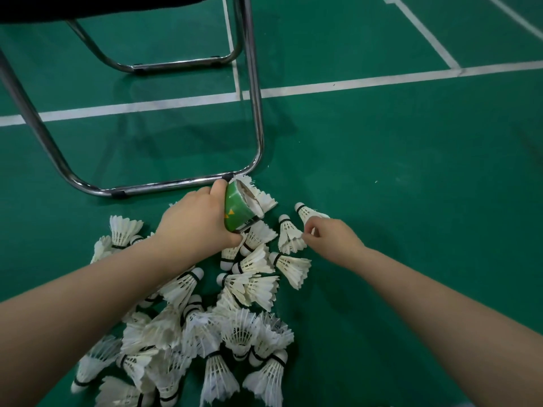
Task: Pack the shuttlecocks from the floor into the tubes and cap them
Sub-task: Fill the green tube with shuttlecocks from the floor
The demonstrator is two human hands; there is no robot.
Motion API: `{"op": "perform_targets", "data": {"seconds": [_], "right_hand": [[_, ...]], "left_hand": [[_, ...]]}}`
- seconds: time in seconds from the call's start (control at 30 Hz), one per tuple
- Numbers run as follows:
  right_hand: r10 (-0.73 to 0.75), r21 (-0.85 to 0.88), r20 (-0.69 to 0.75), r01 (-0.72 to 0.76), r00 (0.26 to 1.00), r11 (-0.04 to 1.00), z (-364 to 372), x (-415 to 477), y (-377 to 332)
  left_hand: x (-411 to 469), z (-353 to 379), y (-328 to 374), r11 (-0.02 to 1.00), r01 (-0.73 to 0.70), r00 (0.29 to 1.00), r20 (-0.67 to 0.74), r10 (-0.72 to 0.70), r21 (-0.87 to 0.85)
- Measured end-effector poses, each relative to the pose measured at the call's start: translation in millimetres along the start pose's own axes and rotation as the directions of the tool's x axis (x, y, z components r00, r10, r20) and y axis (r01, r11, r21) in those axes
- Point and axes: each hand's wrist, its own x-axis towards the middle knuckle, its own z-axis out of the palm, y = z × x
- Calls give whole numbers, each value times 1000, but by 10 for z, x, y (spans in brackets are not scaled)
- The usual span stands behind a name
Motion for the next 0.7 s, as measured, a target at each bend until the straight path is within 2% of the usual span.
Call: {"op": "perform_targets", "data": {"seconds": [0.13,0.37,0.53,0.6,0.7], "right_hand": [[-66,14,62,65,996,998,78,64,-173],[-169,-72,-10,168,985,983,161,374,-448],[-66,-84,41,69,997,994,200,655,-483],[-84,-97,65,90,994,991,205,729,-437],[-112,-22,114,115,987,993,175,820,-382]], "left_hand": [[-5,-21,-88,1000,22,1000,-10,-23,-16],[-5,9,-285,997,66,998,-8,-67,-42],[30,9,-393,994,91,996,2,-91,-55],[62,-6,-425,994,98,995,-6,-98,-56],[115,-37,-462,993,112,994,-13,-112,-49]]}}
